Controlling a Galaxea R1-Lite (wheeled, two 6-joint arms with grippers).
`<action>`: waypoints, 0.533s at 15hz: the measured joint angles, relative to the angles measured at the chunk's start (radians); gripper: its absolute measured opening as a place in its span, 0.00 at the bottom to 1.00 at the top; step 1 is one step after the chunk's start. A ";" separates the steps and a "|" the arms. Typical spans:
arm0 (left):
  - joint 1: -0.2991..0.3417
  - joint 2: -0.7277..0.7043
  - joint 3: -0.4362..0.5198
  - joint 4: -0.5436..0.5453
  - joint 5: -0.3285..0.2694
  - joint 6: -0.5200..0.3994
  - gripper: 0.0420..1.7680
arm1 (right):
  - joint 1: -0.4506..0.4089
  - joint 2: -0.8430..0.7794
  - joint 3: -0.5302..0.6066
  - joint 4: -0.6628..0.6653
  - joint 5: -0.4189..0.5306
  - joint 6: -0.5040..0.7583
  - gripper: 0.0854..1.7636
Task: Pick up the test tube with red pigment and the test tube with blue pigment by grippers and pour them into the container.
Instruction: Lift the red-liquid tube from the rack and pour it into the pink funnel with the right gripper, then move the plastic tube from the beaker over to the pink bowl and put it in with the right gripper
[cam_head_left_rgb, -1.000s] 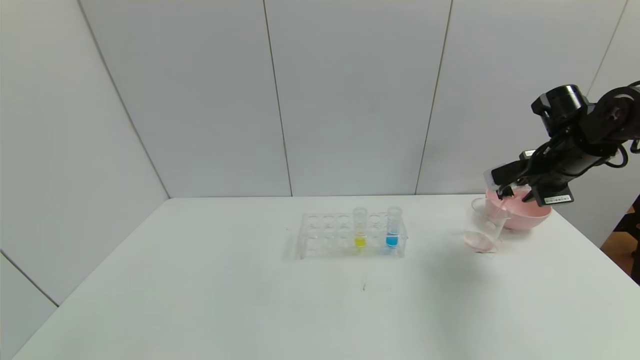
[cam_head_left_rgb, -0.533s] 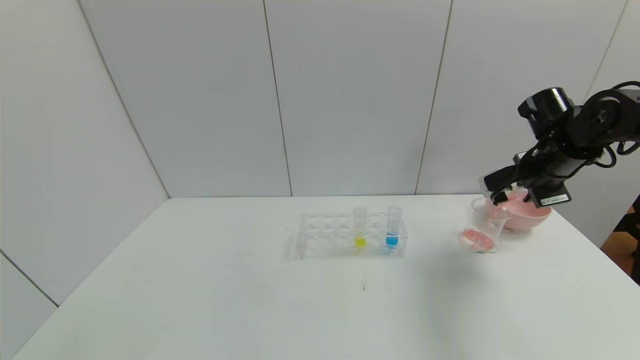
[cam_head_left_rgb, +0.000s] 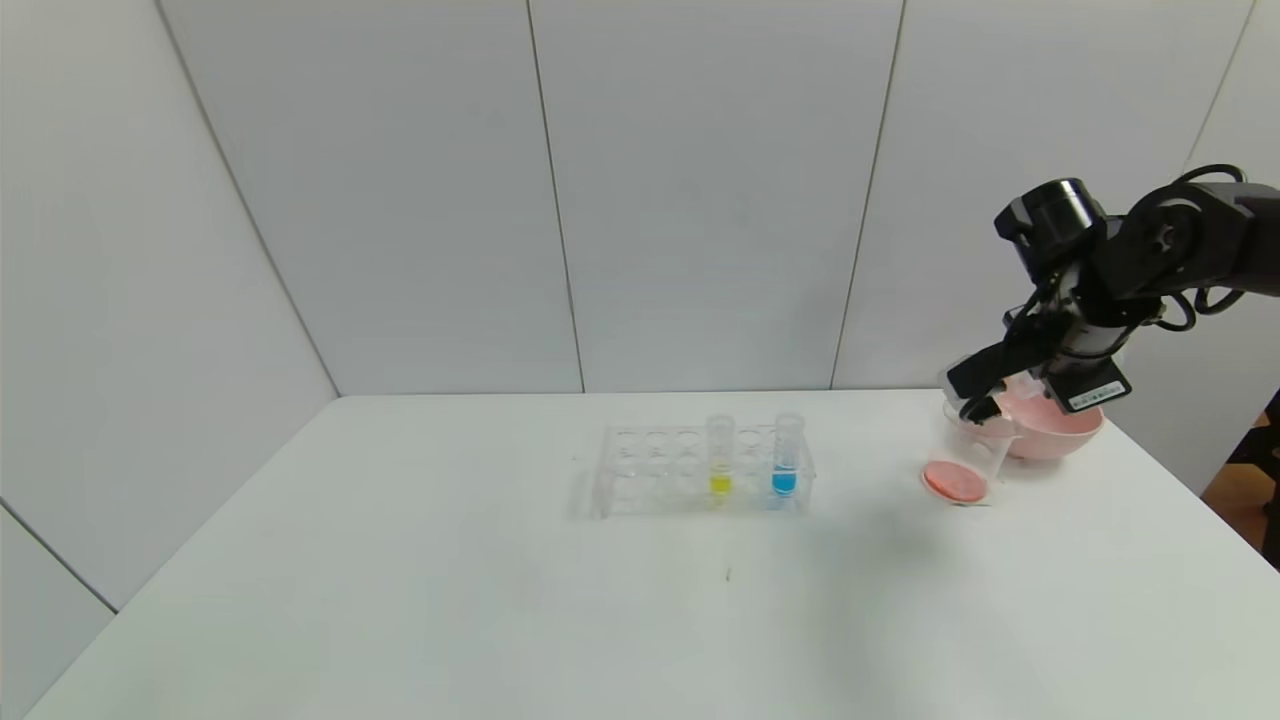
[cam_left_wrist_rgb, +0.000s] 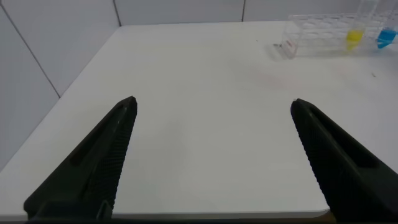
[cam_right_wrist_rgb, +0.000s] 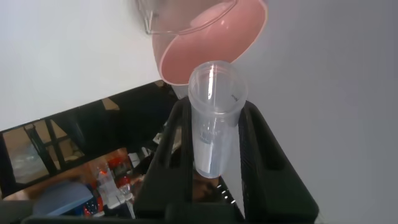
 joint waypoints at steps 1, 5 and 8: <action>0.000 0.000 0.000 0.000 0.000 0.000 1.00 | 0.008 0.001 0.000 -0.009 -0.004 0.001 0.25; 0.000 0.000 0.000 0.000 0.000 0.000 1.00 | 0.029 0.004 0.000 -0.026 -0.005 0.007 0.25; 0.000 0.000 0.000 0.000 0.000 0.000 1.00 | 0.035 0.003 0.000 -0.026 -0.006 0.006 0.25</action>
